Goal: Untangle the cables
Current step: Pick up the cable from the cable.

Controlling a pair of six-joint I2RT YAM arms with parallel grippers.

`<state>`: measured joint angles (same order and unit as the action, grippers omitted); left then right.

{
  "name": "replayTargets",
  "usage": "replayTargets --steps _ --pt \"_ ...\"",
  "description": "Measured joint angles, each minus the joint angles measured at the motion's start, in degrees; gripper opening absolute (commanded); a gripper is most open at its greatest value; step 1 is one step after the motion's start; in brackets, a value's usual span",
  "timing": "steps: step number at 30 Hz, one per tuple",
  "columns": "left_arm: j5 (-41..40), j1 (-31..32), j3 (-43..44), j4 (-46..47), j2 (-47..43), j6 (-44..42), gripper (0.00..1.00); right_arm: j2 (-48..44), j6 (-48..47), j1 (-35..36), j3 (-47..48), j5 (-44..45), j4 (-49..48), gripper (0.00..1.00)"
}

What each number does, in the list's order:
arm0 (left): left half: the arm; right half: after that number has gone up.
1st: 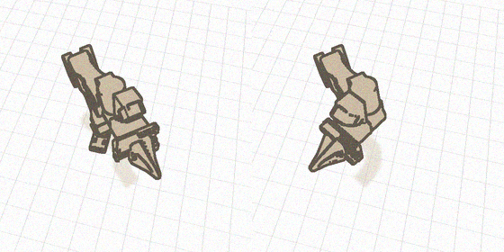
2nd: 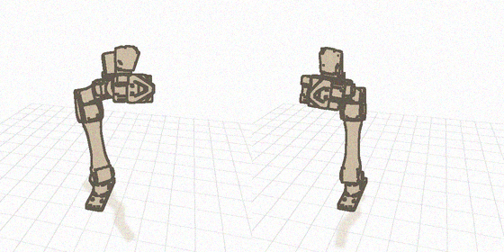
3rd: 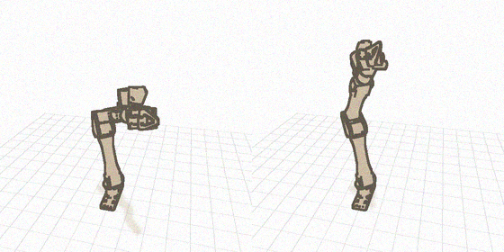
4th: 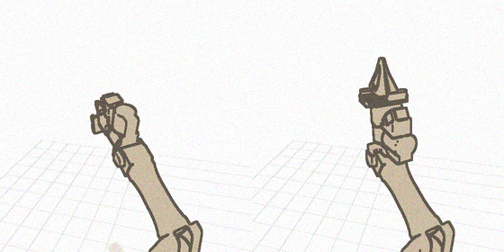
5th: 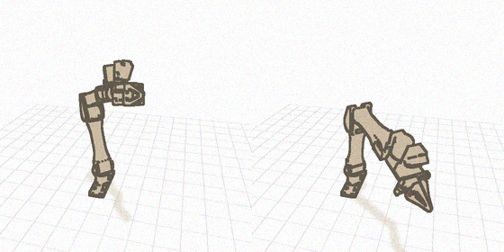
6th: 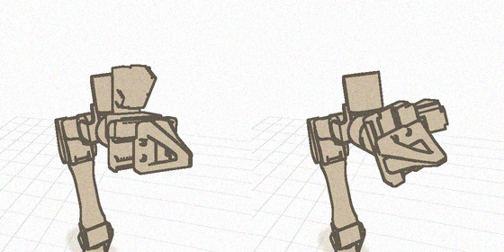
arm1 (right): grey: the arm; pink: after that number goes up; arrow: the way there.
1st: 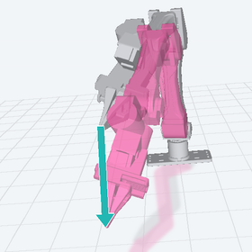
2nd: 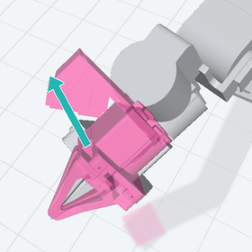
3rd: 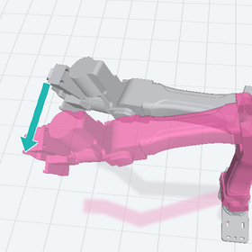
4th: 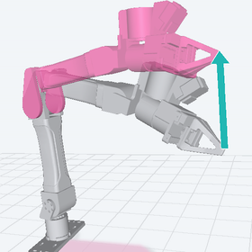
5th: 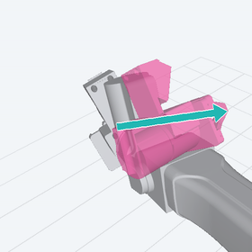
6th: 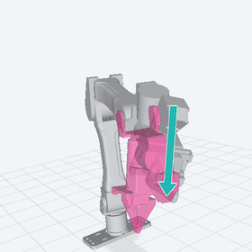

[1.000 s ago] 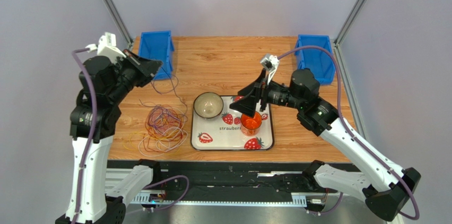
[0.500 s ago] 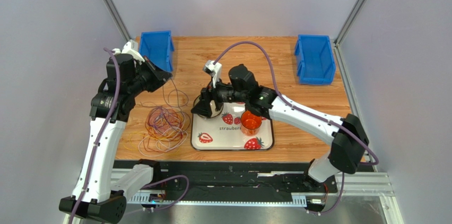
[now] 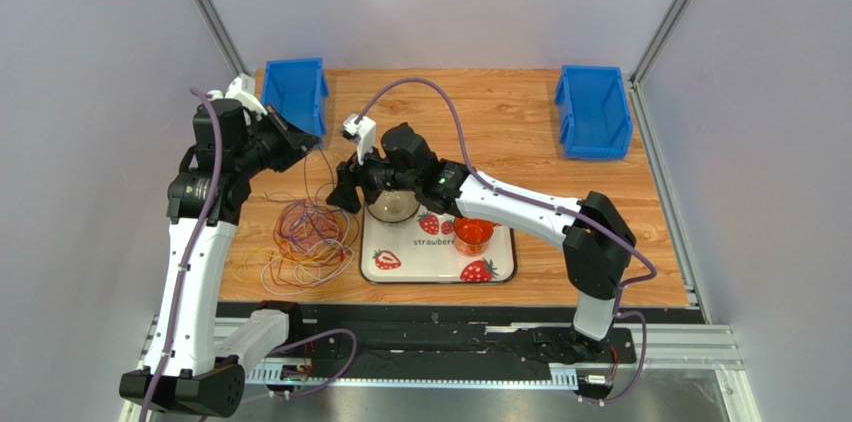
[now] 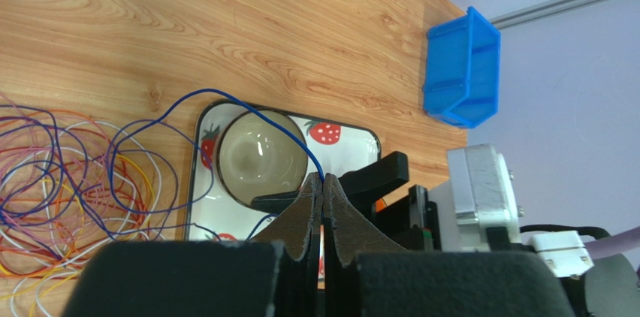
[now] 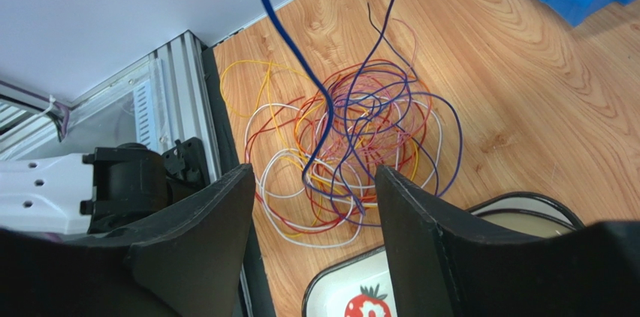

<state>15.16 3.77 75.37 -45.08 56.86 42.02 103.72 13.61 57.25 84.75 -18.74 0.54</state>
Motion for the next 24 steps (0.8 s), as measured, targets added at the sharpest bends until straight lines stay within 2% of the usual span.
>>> replayTargets --steps 6,9,10,12,20,23,24 --pt "1.5 -1.0 0.0 0.0 0.0 -0.2 0.0 2.6 0.1 0.8 1.3 1.8 -0.3 0.39" --pt "1.8 -1.6 0.0 0.0 0.0 -0.3 0.0 3.1 0.0 1.0 1.4 2.6 -0.4 0.21" --pt "1.9 -1.7 0.0 0.0 0.0 -0.4 0.0 3.1 0.0 1.1 1.4 2.9 -0.4 0.09" --pt "2.0 -1.7 0.0 0.0 0.0 -0.4 0.0 3.1 0.4 1.3 1.5 3.3 -0.4 0.01" --pt "1.8 -2.1 0.0 -0.5 -0.2 -0.6 0.02 2.5 -0.1 1.9 3.3 4.3 1.9 0.0" --pt "0.9 -2.2 0.0 -0.9 -0.5 -1.4 0.29 1.2 -0.7 2.1 5.9 4.3 6.4 0.0" --pt "0.5 -2.3 -0.2 -1.0 -0.8 -1.9 0.51 0.6 -1.0 2.1 7.6 4.2 8.2 0.0"
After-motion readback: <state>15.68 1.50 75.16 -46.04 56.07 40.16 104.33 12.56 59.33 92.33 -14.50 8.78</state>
